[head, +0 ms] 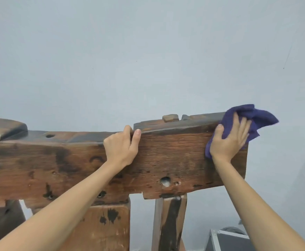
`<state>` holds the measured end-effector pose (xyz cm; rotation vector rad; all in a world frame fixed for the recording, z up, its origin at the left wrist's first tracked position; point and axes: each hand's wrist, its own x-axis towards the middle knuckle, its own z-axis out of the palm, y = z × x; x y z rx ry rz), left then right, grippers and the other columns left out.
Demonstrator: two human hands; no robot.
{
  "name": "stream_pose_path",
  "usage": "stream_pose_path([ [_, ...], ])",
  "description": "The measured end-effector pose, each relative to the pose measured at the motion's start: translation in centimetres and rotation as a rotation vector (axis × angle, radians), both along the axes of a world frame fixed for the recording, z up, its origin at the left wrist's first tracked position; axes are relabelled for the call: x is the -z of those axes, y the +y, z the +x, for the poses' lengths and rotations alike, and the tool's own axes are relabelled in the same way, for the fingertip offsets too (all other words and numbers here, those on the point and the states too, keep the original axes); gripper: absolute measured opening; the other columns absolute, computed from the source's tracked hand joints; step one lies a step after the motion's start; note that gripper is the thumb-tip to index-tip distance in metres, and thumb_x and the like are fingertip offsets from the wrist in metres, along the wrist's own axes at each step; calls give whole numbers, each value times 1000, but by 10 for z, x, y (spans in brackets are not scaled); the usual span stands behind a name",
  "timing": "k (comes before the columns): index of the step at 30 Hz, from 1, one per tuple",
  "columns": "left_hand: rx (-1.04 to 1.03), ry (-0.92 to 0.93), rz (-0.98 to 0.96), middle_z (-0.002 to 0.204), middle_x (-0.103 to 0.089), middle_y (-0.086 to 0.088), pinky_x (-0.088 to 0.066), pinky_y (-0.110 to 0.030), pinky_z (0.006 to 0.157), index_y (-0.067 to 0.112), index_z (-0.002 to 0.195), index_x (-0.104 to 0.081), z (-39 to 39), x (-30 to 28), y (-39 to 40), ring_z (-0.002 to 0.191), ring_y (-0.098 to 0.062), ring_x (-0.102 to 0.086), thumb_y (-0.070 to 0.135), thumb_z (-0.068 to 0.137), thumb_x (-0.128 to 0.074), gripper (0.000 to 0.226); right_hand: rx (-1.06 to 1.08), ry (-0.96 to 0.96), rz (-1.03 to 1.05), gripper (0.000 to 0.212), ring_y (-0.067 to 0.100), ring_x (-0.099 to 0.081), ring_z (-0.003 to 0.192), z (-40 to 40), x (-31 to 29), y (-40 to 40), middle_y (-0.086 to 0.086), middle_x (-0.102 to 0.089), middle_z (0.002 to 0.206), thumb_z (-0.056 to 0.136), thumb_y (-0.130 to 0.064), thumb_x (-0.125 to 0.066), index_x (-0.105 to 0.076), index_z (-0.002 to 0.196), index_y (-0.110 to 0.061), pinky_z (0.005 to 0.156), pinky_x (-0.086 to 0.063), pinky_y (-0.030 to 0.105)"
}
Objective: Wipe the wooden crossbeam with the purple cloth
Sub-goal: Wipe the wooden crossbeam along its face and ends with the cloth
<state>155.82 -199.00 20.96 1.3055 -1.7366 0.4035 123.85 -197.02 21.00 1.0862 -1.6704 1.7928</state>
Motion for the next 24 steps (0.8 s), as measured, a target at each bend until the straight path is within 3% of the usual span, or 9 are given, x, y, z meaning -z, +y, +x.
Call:
stream_pose_path([
  [2, -7, 32, 26, 49, -40, 6, -8, -25, 50, 19, 73, -42, 0, -2, 1, 46, -21, -35, 55, 98, -14, 52, 23, -299, -59, 63, 30, -16, 158, 48, -1, -9, 8, -26, 168, 98, -45, -38, -38, 156, -23, 126, -15, 53],
  [4, 11, 53, 35, 51, -42, 5, -12, -28, 50, 20, 73, -42, 0, -3, 3, 49, -23, -39, 59, 96, -9, 55, -15, -376, -49, 63, 31, -15, 158, 109, 9, -10, 8, -26, 168, 99, -47, -37, -37, 157, -24, 126, -12, 54],
  [7, 50, 49, 19, 54, -53, -3, -18, -30, 51, 21, 74, -42, 5, -4, 2, 54, -33, -55, 63, 93, -7, 58, -160, 89, 126, 58, 30, -26, 154, 185, 60, 1, 5, -39, 161, 97, -43, -48, -42, 153, -29, 125, -8, 43],
  [9, 94, 25, 4, 60, -63, -10, -24, -33, 55, 23, 73, -40, 12, -2, 0, 64, -38, -63, 63, 92, -9, 54, -325, 507, 321, 53, 26, -47, 140, 198, 104, 12, -2, -55, 146, 90, -44, -58, -53, 142, -35, 119, -20, 40],
  [11, 154, -8, -23, 59, -62, -9, -26, -34, 55, 22, 69, -40, 20, -1, -1, 65, -39, -62, 61, 93, -13, 53, -463, 806, 446, 40, 27, -65, 115, 167, 132, 17, -4, -69, 122, 78, -41, -68, -67, 117, -32, 107, -31, 38],
  [14, 189, -23, -28, 52, -51, 1, -27, -34, 53, 16, 66, -51, 29, -1, 0, 60, -35, -58, 59, 95, -15, 63, -444, 1037, 560, 33, 26, -67, 102, 85, 134, 26, -3, -75, 106, 68, -40, -72, -72, 98, -27, 99, -38, 38],
  [17, 236, 49, -4, 46, -42, 4, -27, -32, 50, 24, 55, -42, 27, -3, 2, 52, -25, -49, 61, 95, -14, 62, -313, 784, 574, 41, 32, -72, 96, 2, 127, 41, 4, -76, 103, 69, -39, -70, -72, 108, -28, 94, -42, 40],
  [21, 152, 114, 45, 47, -49, 0, -24, -29, 49, 14, 57, -52, 18, -7, 3, 52, -23, -49, 66, 92, -12, 75, -136, 295, 422, 51, 25, -51, 123, -37, 95, 46, 2, -49, 135, 91, -40, -48, -45, 141, -29, 98, -44, 42],
  [24, 125, 116, 85, 48, -47, 3, -23, -29, 50, 11, 59, -55, 18, -10, 4, 53, -21, -47, 67, 91, -10, 79, -56, -101, 203, 55, 33, -26, 150, 19, 68, 25, 5, -34, 158, 97, -27, -48, -36, 150, -24, 121, -21, 57],
])
